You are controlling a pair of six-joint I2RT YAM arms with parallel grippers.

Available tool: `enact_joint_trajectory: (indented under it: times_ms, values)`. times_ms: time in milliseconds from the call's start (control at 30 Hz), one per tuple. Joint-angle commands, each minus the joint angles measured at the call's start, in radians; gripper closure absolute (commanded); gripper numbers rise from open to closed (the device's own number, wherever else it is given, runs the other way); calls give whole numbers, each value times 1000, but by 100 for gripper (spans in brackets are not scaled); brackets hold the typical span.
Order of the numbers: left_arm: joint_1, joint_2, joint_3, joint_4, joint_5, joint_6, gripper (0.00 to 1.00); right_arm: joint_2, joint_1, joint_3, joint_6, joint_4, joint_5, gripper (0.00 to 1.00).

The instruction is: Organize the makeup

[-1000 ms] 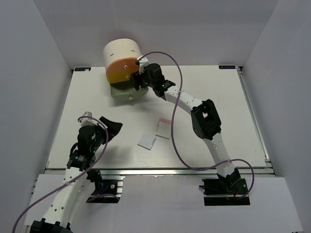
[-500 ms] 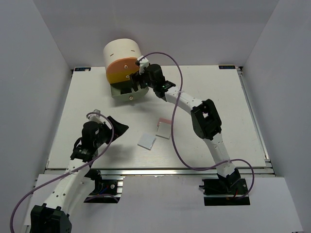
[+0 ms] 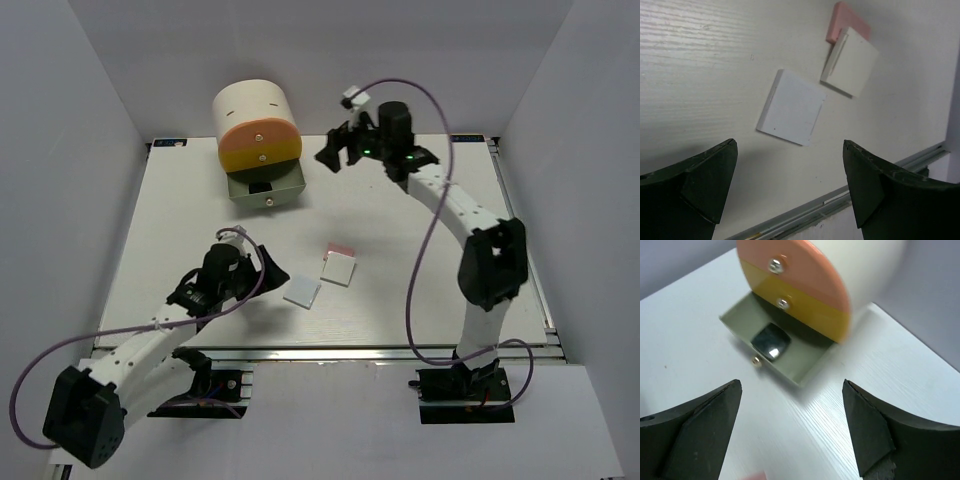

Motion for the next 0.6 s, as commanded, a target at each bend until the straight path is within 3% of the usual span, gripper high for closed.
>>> enact_joint_trajectory:
  times_ms: [0,200,400,567]
  values:
    - [-69,109,81,-59,-160,-31,5,-176,-87,-156,-52,-69,-121,14]
    - [-185,314,265,-179,-281,-92,5,-414,-176,-456,-112,-126,-26,12]
    - [-281,483,374,-178,-358,92,4,-580,-222,-653,-94,-98,-18,11]
    - [-314,571,402,-153,-369,217,2,-631,-263,-688,-77,-106,-33,11]
